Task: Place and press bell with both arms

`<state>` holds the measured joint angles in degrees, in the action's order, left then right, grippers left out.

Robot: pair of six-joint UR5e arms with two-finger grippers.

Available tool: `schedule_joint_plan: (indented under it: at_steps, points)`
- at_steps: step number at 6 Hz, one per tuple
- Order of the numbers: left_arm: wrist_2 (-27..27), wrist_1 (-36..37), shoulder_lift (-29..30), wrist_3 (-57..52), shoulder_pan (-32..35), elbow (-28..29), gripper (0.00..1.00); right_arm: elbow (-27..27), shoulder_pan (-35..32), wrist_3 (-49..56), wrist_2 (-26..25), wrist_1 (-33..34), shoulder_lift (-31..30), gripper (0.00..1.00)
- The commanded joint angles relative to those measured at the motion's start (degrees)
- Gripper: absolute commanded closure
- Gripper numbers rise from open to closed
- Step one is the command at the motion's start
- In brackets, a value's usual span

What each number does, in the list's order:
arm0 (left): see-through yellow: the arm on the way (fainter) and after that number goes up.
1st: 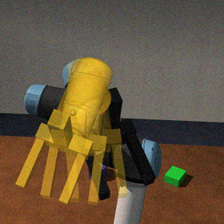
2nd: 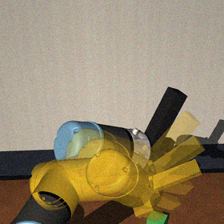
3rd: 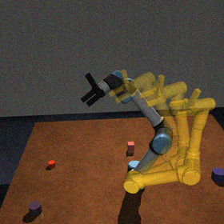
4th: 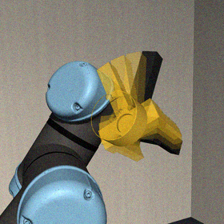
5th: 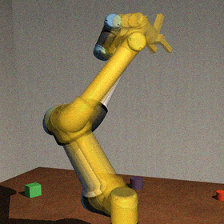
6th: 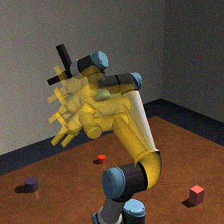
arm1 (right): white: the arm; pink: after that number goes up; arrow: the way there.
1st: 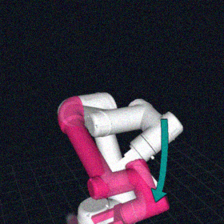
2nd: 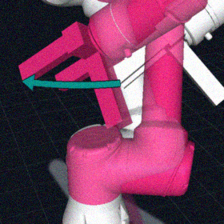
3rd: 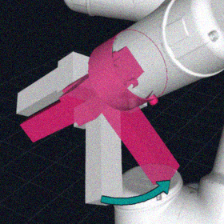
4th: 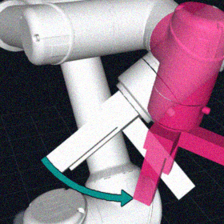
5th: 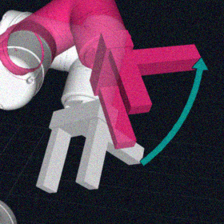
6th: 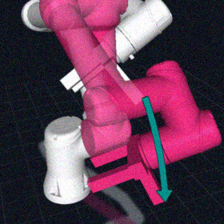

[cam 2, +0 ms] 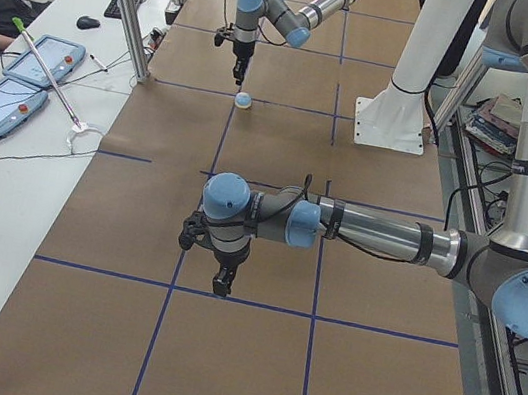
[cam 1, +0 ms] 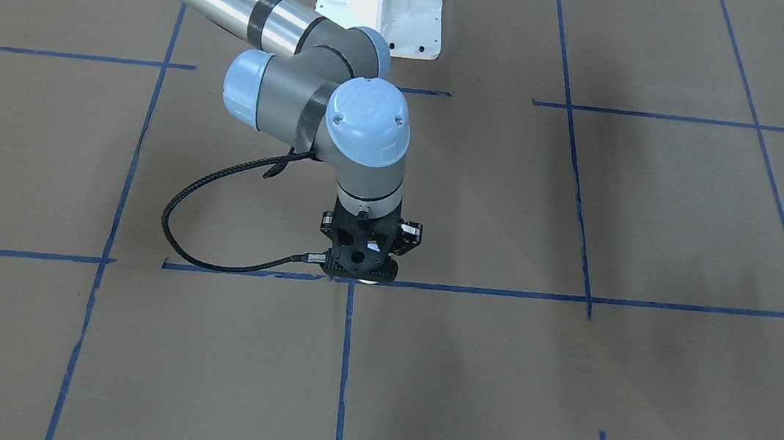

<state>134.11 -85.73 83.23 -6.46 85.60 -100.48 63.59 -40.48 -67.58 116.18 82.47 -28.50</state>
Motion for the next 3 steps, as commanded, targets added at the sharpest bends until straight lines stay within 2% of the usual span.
schedule_joint_plan:
  at_steps: [1, 2, 3]
  points:
    - [-0.3, 0.2, -0.1, 0.3, 0.0, 1.0, 0.00, 2.3, -9.3, 9.8, 10.4, 3.1, -4.8, 0.00]
    - [-1.2, 0.1, -1.1, 0.0, 0.0, 0.9, 0.00, 11.6, -14.0, 21.6, 11.4, 9.7, -13.2, 0.00]
    - [-1.7, 0.8, -1.9, 0.3, 3.0, -0.1, 0.00, 19.9, -18.8, 35.5, 11.4, 16.9, -21.3, 0.00]
